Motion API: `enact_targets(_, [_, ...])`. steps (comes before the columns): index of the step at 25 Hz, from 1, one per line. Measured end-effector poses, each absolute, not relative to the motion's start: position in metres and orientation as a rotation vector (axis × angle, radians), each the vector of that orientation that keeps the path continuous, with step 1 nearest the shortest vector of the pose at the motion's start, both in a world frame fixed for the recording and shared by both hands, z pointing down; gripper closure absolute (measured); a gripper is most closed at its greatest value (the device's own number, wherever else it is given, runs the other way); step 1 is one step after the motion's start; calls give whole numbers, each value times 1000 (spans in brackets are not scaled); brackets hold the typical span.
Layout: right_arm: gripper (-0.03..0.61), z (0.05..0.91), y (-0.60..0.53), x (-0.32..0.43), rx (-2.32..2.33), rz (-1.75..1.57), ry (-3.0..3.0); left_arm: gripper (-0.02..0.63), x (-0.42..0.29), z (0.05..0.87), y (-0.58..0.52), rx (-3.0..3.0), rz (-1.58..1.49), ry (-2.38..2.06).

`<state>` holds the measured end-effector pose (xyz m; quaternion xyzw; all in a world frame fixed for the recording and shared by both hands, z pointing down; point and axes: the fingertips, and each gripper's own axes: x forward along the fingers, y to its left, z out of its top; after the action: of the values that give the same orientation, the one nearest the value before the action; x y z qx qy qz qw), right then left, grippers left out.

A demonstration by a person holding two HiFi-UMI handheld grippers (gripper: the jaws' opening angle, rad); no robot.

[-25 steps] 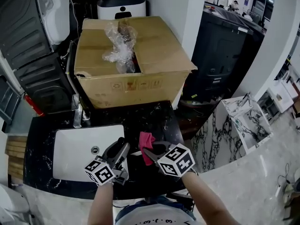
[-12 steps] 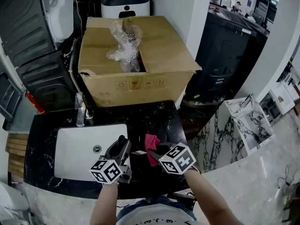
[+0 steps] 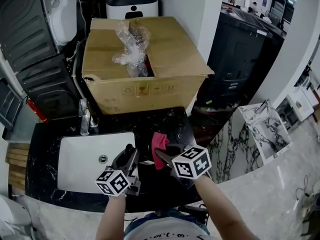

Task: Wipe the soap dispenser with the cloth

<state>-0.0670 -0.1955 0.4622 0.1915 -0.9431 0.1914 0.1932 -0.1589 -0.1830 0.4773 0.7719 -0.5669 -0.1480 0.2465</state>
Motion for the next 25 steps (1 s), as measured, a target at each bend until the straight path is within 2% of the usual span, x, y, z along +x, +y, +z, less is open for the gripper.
enact_targets(9, [526, 461, -210, -103, 526, 572, -2647, 463, -159, 477, -183, 2091, -387, -1567])
enact_targets(19, [526, 521, -229, -52, 707, 632, -2433, 466, -153, 474, -185, 2142, -354, -1569])
enact_targets(25, [526, 515, -227, -33, 796, 693, -2444, 479, -137, 470, -192, 2250, -291, -1492])
